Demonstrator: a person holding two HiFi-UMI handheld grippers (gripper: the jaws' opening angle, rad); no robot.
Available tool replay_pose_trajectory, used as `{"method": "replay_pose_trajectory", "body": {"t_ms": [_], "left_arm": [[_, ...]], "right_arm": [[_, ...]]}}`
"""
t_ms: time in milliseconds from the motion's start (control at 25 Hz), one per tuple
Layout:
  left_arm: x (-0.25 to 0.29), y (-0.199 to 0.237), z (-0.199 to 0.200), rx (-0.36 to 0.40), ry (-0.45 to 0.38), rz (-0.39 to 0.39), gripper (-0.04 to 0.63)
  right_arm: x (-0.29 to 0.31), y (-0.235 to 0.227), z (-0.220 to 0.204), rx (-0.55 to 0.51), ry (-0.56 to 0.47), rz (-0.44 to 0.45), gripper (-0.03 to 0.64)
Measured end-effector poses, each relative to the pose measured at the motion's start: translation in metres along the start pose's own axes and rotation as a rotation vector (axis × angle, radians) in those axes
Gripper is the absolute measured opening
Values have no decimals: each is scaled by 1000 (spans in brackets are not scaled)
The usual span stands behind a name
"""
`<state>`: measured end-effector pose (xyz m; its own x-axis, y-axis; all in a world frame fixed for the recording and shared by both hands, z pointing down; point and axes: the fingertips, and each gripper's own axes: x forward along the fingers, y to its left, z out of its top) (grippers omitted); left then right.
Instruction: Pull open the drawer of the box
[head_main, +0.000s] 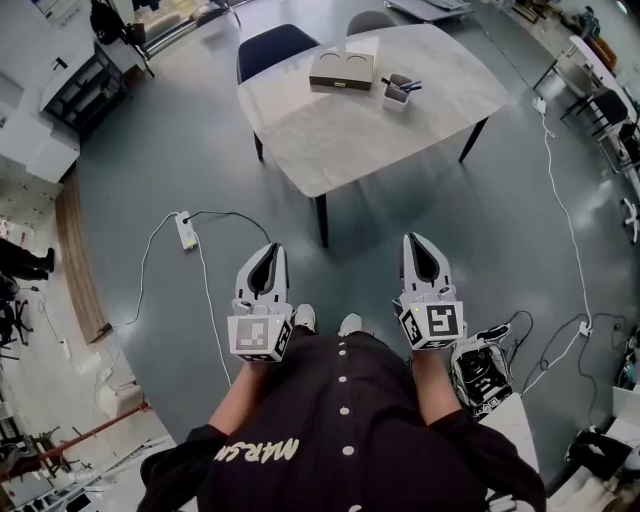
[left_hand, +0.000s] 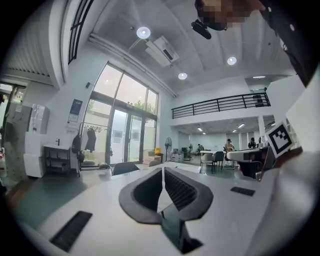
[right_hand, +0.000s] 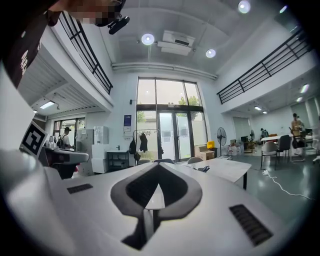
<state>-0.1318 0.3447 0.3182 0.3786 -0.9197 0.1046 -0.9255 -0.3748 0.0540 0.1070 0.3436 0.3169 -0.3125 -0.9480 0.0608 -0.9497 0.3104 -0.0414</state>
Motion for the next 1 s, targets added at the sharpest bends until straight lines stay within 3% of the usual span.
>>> {"method": "replay_pose_trajectory", "body": {"t_ms": [560, 1000], "left_arm": [[15, -26, -3, 24, -29, 35, 26], [100, 19, 0, 18, -29, -5, 26]], "right_arm": [[10, -26, -17, -11, 46, 61, -3], [96, -36, -13, -27, 58, 68, -3]]}}
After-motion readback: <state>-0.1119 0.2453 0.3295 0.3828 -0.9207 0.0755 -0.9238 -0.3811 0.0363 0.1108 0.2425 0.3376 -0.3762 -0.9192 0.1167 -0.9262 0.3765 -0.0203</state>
